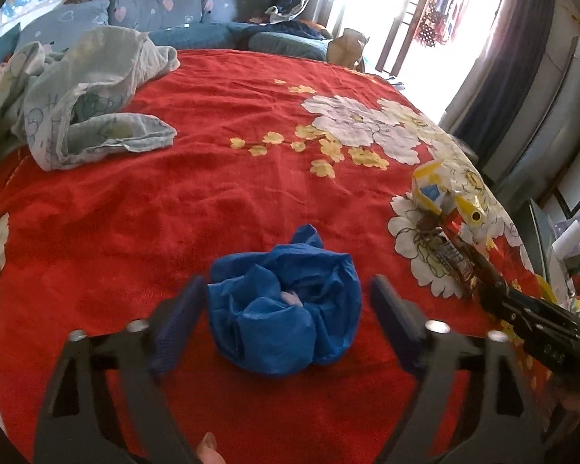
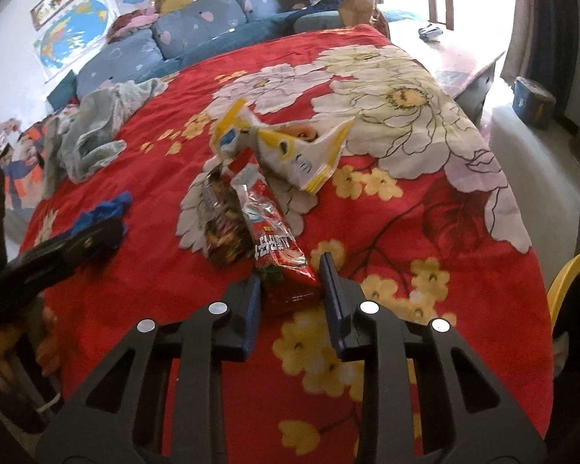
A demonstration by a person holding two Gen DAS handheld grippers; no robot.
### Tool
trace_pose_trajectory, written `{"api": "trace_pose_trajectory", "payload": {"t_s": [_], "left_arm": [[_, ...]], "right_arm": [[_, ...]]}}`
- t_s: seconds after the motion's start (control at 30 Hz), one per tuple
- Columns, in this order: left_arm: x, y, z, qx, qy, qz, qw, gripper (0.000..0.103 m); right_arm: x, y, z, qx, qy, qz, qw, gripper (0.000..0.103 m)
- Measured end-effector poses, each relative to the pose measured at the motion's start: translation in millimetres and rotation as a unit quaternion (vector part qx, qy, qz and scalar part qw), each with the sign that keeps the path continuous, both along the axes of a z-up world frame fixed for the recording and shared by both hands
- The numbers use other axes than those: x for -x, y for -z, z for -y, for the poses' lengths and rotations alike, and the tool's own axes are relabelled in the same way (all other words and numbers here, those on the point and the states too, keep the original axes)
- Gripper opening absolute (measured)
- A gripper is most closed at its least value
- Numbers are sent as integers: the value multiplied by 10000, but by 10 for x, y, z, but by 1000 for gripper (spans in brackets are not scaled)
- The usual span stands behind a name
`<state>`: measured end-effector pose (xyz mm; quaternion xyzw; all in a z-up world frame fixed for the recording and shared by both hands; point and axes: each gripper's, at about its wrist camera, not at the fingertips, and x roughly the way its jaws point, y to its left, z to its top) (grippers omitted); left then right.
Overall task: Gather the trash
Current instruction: 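Grasp the blue cloth with the left tool while the right tool grasps the red chip bag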
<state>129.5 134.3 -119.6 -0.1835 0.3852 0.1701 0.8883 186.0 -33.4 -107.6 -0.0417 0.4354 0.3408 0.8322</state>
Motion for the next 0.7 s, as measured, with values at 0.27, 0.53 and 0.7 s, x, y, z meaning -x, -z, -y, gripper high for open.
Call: {"api": "trace_pose_trajectory", "payload": {"t_s": [0.27, 0.53, 0.7], "left_arm": [[-2, -13, 47, -15, 136, 45, 9999, 34], [2, -151, 253, 62, 559, 273, 9980, 22], [16, -296, 424, 6, 795, 460, 9958, 22]], "right_arm": [[236, 2, 94, -168, -121, -87, 9997, 22], [357, -58, 223, -411, -55, -220, 9989, 22], [367, -117, 347, -492, 48, -198, 9986, 22]]}}
